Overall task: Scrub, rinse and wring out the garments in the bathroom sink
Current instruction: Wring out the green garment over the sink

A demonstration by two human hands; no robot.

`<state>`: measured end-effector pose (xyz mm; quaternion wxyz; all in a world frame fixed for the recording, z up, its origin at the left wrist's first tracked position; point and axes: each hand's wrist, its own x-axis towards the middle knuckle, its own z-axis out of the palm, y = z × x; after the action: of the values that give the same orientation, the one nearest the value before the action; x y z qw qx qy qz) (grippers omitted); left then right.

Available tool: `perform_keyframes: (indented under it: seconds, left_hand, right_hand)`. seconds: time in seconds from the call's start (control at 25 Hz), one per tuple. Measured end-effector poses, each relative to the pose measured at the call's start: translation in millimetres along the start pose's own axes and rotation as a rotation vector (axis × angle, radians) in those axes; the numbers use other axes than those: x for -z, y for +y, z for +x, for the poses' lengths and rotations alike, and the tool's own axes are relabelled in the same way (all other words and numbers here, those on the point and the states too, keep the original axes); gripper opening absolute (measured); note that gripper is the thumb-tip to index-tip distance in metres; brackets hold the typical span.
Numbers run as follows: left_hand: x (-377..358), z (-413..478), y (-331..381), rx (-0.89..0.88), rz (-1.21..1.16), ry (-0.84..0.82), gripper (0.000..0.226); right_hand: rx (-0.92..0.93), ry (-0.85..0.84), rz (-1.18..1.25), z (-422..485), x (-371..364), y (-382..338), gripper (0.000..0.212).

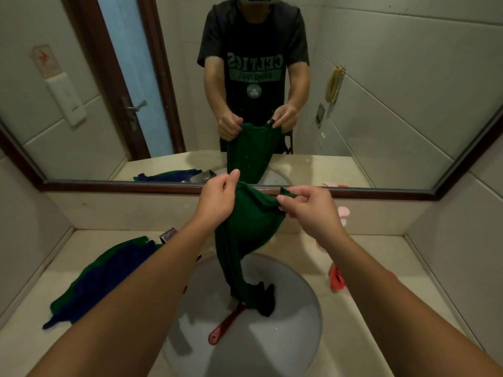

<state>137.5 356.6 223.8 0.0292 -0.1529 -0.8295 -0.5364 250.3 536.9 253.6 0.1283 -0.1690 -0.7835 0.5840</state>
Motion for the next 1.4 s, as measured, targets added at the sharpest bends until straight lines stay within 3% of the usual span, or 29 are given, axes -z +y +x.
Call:
perform_keyframes:
  seconds: [0.04,0.12,0.2,0.24,0.32,0.44,0.6,0.72,0.8,0.88,0.96,1.08,1.24,1.4]
  left_hand:
    - [-1,1,-4,0.020,0.009,-0.024,0.058]
    - [-5,1,-11,0.069,0.007,-0.063,0.054]
    - [-10,1,-19,0.121,-0.002,-0.098,0.051]
    - [-13,1,-22,0.155,-0.020,-0.111,0.052]
    - [-21,-3,-25,0.193,-0.087,-0.129,0.046]
    - [-40,-30,-24,0.025,-0.110,-0.112,0.039]
    - [-60,-64,-28,-0.225,-0.147,-0.021,0.048]
    - [-69,-66,-28,-0.136,-0.189,0.023,0.036]
    - [-75,-67,-24,-0.089,-0.173,0.090,0.017]
    - [-76,-64,-20,-0.070,-0.169,0.127,0.019]
    - [-71,-58,-15,-0.063,-0.170,0.067,0.030]
    - [-53,-43,-4,-0.114,-0.184,-0.085,0.033]
    - [-33,-26,4,-0.150,-0.161,-0.135,0.030]
    - [-22,-20,10,-0.156,-0.156,-0.045,0.033]
  right_hand:
    - [0.041,-0.023,-0.164,0,0,1,0.007]
    - [0.109,-0.009,-0.468,1,-1,2,0.018]
    - [0.113,0.005,-0.615,3,-3,0,0.026]
    - [0.080,-0.015,-0.598,4,-5,-2,0.028]
    - [-0.054,-0.028,-0.288,6,-11,-2,0.025]
    - [-0.214,0.008,0.250,6,-21,3,0.021]
    - [-0.223,-0.063,0.416,5,-29,9,0.035]
    - [-0.177,-0.070,0.538,4,-27,7,0.038]
    - [-0.139,-0.072,0.519,5,-24,2,0.034]
    - [-0.075,-0.021,0.366,2,-18,-4,0.025]
    - [0.057,0.088,0.058,-2,-13,-2,0.023]
    - [0.222,0.093,-0.242,-3,-15,9,0.021]
    - [0.141,0.058,-0.024,2,-19,7,0.027]
    - [0.059,-0.250,0.011,-9,-16,-2,0.025]
